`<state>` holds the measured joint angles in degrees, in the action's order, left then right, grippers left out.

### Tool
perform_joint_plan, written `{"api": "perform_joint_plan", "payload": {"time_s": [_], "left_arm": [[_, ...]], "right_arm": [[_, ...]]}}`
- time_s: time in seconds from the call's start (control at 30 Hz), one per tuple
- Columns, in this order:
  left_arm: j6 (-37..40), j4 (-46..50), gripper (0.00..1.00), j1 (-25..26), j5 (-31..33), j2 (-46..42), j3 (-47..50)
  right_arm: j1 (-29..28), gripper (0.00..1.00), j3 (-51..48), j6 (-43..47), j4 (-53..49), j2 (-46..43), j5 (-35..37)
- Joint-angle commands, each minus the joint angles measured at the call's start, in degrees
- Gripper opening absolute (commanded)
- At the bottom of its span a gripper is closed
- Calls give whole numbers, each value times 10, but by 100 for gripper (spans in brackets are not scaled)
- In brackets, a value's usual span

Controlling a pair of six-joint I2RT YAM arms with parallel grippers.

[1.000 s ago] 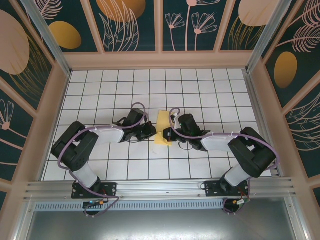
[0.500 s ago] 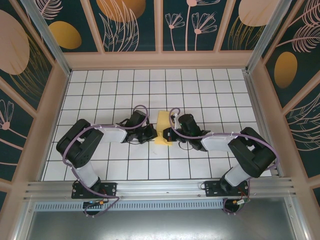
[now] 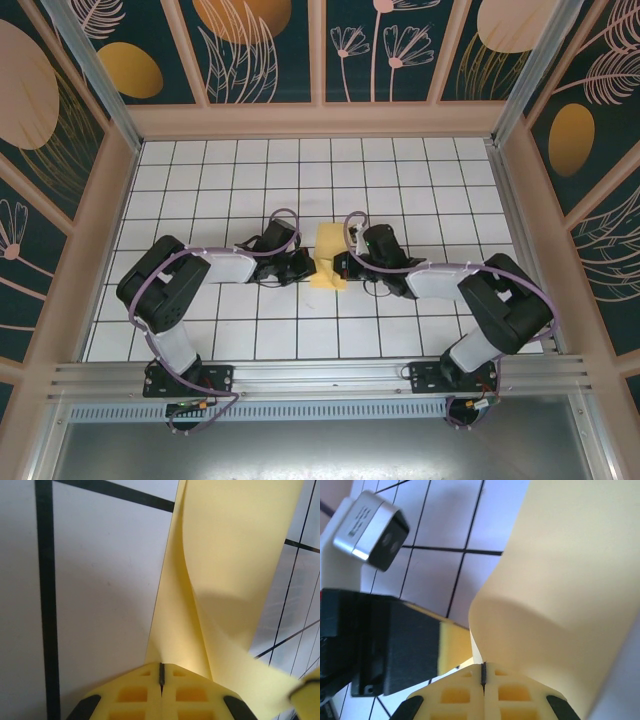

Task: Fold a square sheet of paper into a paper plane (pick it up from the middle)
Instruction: Fold the triangle a second time at the center of the table.

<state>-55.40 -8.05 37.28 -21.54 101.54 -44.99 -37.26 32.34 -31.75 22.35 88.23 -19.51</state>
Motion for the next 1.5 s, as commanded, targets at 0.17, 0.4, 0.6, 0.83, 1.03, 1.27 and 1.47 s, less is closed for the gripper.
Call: {"api": "perform_joint_plan", "payload": {"time_s": [0.17,0.4,0.6,0.83,1.03,1.27,1.47], "left_arm": [[46,91,0,3,79,27,-24],[64,116,0,3,95,34,-46],[71,123,0,3,106,35,-48],[73,125,0,3,110,36,-50],[75,126,0,3,110,36,-51],[73,123,0,3,108,38,-51],[72,121,0,3,107,36,-51]], "right_arm": [[49,0,30,78,-47,18,-44],[54,0,56,105,-68,48,-54],[54,0,80,120,-86,75,-34],[56,0,95,129,-99,90,-11],[56,0,99,129,-105,96,4],[55,0,101,128,-103,100,13],[56,0,100,128,-105,99,17]]}}
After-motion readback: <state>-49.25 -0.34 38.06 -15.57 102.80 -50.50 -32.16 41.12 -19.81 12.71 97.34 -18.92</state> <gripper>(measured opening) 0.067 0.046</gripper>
